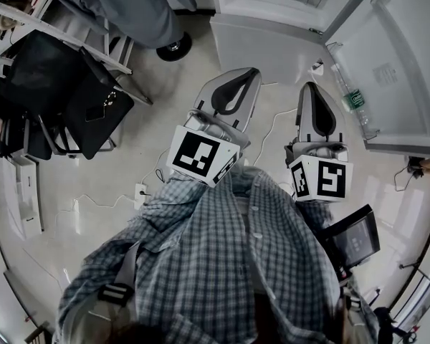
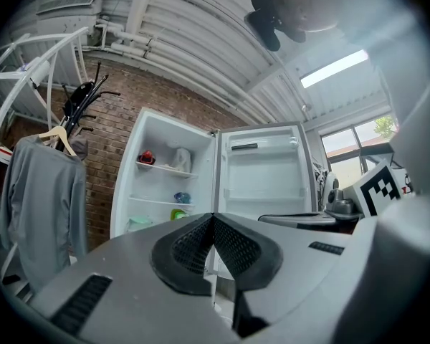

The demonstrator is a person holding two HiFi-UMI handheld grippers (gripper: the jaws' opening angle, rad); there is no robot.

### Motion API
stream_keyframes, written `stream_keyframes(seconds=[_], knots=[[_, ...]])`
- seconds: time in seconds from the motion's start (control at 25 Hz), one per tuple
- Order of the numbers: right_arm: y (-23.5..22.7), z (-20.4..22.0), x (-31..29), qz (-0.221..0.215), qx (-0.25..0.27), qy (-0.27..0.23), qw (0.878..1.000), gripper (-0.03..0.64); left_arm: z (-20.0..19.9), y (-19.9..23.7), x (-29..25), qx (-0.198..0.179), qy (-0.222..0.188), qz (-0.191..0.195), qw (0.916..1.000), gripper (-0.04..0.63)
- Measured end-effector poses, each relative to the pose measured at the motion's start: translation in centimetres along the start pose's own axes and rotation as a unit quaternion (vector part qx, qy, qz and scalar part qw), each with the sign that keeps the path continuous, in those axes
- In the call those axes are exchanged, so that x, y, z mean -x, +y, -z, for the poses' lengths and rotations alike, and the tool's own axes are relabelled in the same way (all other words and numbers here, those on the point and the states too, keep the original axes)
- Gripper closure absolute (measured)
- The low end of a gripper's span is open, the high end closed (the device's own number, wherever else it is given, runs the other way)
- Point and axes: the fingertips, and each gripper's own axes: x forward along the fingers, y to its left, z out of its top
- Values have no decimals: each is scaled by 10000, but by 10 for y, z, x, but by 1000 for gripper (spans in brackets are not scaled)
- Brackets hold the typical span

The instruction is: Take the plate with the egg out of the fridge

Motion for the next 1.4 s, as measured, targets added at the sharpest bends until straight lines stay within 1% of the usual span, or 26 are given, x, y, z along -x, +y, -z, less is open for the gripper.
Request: stream_keyframes(seconds=[0.2, 0.44, 0.8, 1.0, 1.32, 1.4], knots=[[-7, 0, -16, 60, 82, -3, 9999, 612, 3, 12, -21, 44, -18, 83, 10000, 589], [-26, -3, -54, 141, 121, -14, 9998, 612, 1, 26, -59, 16, -79, 284, 9996, 589], [-47, -10, -127, 172, 182, 37, 9997, 612, -5, 80, -119, 78, -102, 323, 9994, 589], [-57, -14, -171, 213, 226, 46, 9995, 612, -11, 112, -153, 227, -122, 358, 9990, 589], [-71, -24, -234, 331, 281, -41, 9990, 612, -19, 161, -201, 52, -211, 505, 9985, 589], [-72, -27, -249, 350, 283, -75, 9990, 612, -22, 171, -210, 67, -248, 553, 9981, 589]])
